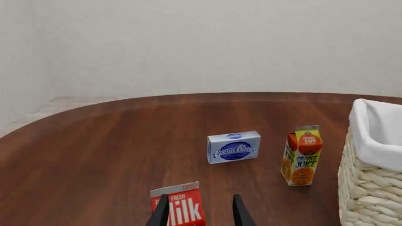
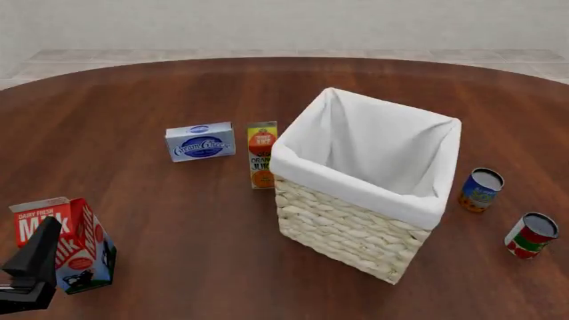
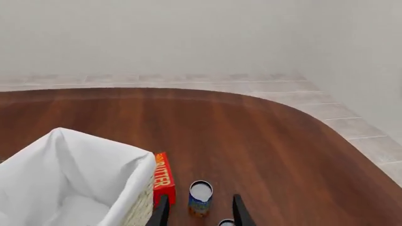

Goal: Pick up the alphabet soup and the tomato sauce, and put them in the basket.

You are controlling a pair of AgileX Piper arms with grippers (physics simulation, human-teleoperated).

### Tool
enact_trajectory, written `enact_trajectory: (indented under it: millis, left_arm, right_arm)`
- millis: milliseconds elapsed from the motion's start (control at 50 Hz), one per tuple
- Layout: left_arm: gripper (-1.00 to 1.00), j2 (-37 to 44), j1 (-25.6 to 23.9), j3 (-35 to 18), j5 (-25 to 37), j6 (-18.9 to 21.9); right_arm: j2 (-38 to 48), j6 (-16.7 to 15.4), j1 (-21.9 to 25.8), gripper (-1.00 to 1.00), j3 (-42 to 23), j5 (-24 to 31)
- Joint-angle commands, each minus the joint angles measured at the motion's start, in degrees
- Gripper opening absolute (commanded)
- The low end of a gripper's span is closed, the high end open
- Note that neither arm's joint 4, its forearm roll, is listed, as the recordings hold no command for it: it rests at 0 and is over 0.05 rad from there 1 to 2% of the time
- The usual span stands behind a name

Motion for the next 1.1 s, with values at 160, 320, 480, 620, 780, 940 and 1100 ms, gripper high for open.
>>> enact_trajectory:
  millis: [160,320,480,620,780,940,1100]
  left_arm:
    - [1.00,0.00,0.00,0.00,0.00,0.00]
    - [1.00,0.00,0.00,0.00,0.00,0.00]
    - [1.00,0.00,0.00,0.00,0.00,0.00]
    - [1.00,0.00,0.00,0.00,0.00,0.00]
    - [1.00,0.00,0.00,0.00,0.00,0.00]
    - [1.00,0.00,0.00,0.00,0.00,0.00]
    - [1.00,0.00,0.00,0.00,0.00,0.00]
  right_arm:
    - [7.30,1.45,-8.31,1.00,-3.94,3.32]
    - [8.65,0.40,-9.38,1.00,-4.26,3.42]
    - [13.12,1.79,-9.87,1.00,-5.83,4.60]
    - [14.53,3.67,-8.78,1.00,-6.02,5.85]
    - [16.35,4.93,-8.63,1.00,-5.67,5.98]
    - [18.60,5.07,-9.37,1.00,-5.34,5.33]
    - [21.83,5.40,-10.79,1.00,-4.66,4.21]
